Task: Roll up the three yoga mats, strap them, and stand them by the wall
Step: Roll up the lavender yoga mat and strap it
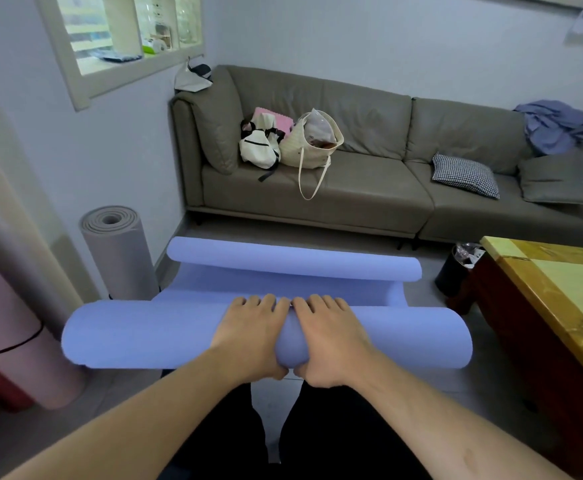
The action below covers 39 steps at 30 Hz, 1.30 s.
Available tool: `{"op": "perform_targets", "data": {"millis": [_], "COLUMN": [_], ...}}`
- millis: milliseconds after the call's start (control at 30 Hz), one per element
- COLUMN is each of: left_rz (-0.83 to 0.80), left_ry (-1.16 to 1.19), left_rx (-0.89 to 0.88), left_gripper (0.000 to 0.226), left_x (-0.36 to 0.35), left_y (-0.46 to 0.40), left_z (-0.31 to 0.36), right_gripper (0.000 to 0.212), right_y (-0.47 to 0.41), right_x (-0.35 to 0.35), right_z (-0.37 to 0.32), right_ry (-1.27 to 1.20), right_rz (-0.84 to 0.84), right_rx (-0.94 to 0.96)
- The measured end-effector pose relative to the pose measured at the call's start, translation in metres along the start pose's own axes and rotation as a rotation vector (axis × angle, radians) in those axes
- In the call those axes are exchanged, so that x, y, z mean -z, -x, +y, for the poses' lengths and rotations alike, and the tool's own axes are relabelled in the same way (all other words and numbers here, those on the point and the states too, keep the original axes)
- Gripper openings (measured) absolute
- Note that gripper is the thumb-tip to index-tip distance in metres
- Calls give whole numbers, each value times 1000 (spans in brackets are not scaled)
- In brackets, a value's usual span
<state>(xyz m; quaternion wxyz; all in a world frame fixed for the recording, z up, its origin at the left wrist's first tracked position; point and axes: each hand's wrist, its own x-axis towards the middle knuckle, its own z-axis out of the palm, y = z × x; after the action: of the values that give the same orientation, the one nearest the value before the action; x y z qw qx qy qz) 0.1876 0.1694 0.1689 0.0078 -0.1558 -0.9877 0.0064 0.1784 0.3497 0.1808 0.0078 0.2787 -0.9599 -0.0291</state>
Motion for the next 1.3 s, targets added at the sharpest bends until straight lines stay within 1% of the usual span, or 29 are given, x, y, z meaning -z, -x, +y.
{"op": "perform_targets", "data": {"millis": [100, 133, 200, 267, 333, 400, 500, 567, 633, 700, 733, 800, 900, 933, 1067, 1200, 1300], "left_rz": [-52, -58, -23, 26, 75, 94, 39, 11, -26, -70, -70, -45, -10, -8, -36, -93, -119], "left_ry": [65, 67, 42, -47, -126, -118, -78, -28, 27, 51, 50, 17, -128, -151, -139, -110, -62], "left_rx": [3, 0, -4, -10, 16, 52, 53, 50, 51, 58, 62, 67, 42, 44, 27, 17, -7], "left_gripper": [76, 75, 72, 72, 79, 86, 87, 79, 71, 71, 72, 75, 95, 96, 84, 81, 77], "left_x": [6, 7, 7, -2, -14, -14, -7, 0, 7, 12, 13, 10, -2, -2, 12, 18, 25], "left_y": [-9, -11, -9, -2, 6, 8, 0, -6, -13, -18, -19, -14, -5, -3, -6, -2, 0], "left_z": [-6, -7, -4, 3, 9, 11, 7, 1, -5, -8, -8, -4, 4, 4, 1, 1, -2], "right_gripper": [99, 97, 88, 79, 74, 73, 76, 79, 88, 98, 98, 92, 82, 81, 76, 81, 79], "right_y": [6, 5, 1, -2, -5, -8, -10, -8, -5, -3, -4, -7, -8, -8, -5, 2, 7], "right_x": [-10, -13, -13, -9, -4, -1, -2, -6, -13, -21, -23, -22, -18, -17, -15, -11, -5], "right_z": [-1, -1, 0, 1, 1, 1, 2, 0, -2, -3, -3, -4, -3, -2, 2, 2, 1], "right_ry": [36, 28, 18, 2, -28, -38, -39, -19, 36, 87, 98, 97, 61, 50, 23, 13, -3], "right_rz": [73, 80, 89, 73, 43, 24, 17, 38, 73, 91, 92, 87, 80, 74, 106, 101, 85], "right_rx": [-11, -19, -27, -37, -34, -31, -41, -46, -54, -73, -82, -91, -91, -87, -53, -7, 2]}}
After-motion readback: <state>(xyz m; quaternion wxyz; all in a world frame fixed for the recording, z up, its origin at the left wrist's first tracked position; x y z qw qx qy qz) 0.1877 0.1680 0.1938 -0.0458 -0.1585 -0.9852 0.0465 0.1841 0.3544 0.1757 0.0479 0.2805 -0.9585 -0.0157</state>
